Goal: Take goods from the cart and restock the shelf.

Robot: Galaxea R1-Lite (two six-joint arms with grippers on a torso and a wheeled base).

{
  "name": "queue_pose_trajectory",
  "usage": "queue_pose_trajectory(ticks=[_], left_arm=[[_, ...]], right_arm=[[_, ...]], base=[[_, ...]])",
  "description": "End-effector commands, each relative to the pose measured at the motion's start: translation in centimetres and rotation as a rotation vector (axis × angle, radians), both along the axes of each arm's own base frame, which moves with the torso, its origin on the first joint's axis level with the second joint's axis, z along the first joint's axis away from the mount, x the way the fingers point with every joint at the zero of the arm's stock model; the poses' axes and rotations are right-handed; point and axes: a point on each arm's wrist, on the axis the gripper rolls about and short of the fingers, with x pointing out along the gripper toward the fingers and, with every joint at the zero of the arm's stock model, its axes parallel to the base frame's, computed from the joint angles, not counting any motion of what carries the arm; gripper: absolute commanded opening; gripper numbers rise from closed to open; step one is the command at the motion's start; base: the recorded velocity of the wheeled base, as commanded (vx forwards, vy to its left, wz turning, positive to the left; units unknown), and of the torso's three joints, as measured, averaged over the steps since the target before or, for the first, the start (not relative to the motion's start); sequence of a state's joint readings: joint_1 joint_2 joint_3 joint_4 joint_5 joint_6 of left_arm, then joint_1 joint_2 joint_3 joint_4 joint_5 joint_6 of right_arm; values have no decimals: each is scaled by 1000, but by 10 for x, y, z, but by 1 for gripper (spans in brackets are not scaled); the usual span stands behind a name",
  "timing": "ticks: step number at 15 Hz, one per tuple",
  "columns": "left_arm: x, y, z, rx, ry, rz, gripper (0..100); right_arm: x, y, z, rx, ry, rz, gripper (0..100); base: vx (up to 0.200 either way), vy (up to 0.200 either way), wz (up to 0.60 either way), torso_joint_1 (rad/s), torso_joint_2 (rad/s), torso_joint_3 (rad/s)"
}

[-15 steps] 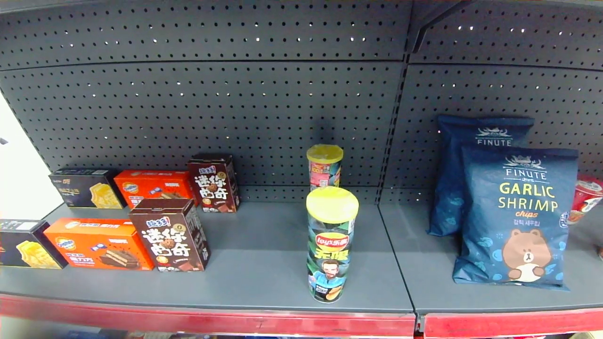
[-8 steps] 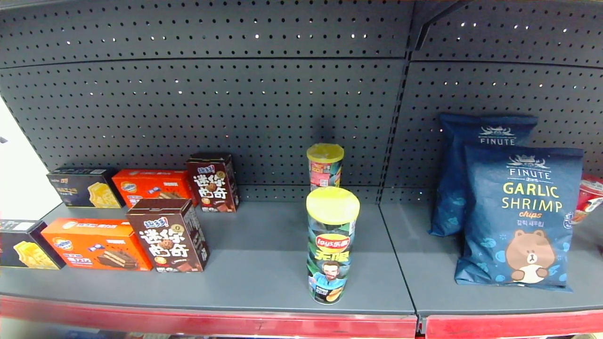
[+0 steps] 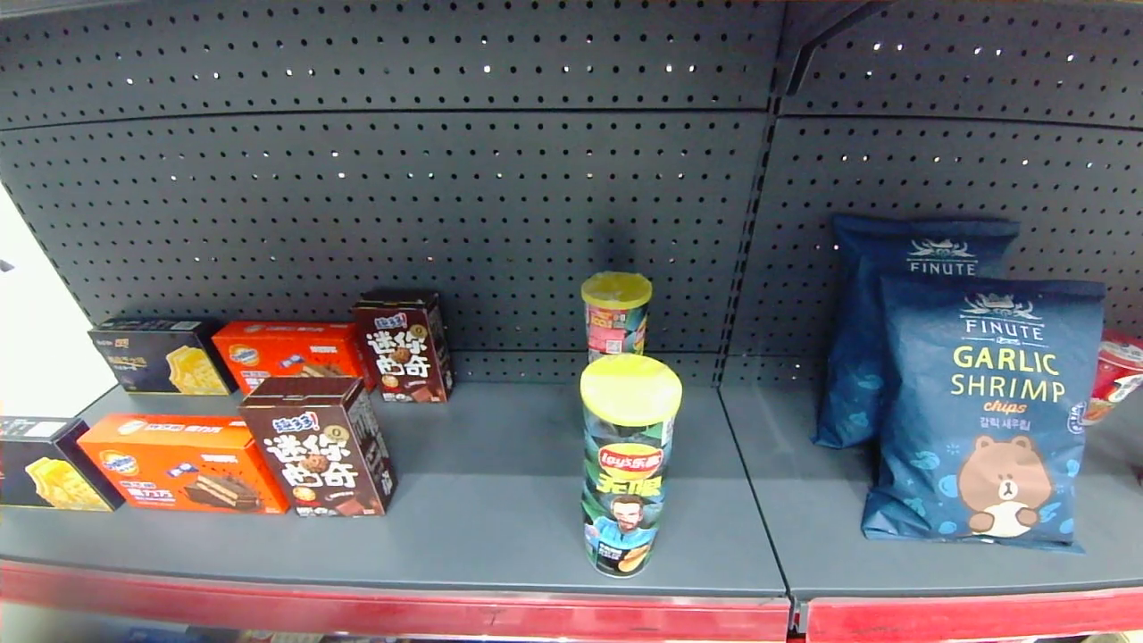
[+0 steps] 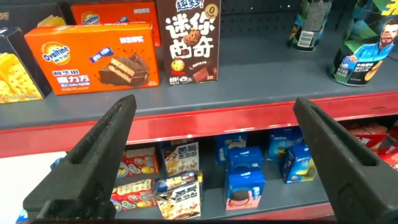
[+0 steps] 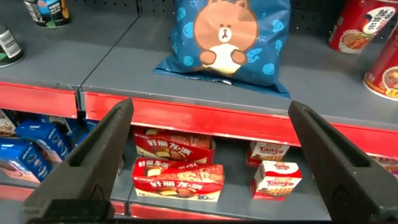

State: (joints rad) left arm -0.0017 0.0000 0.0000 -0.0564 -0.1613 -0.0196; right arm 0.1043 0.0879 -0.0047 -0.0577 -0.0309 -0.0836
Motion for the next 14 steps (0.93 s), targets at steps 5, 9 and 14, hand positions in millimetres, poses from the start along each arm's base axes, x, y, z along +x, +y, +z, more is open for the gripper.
queue_pose_trajectory(ticks=[5, 9, 14], left_arm=[[0, 0, 0, -2, 0, 2, 100], [0, 0, 0, -3, 0, 0, 100], [0, 0, 0, 1, -1, -3, 100]], right_arm=[[0, 0, 0, 0, 4, 0, 100], [0, 0, 0, -16, 2, 2, 100], [0, 1, 0, -14, 4, 54, 100]], base=[[0, 0, 0, 0, 0, 0], [0, 0, 0, 0, 0, 0], [0, 0, 0, 0, 0, 0]])
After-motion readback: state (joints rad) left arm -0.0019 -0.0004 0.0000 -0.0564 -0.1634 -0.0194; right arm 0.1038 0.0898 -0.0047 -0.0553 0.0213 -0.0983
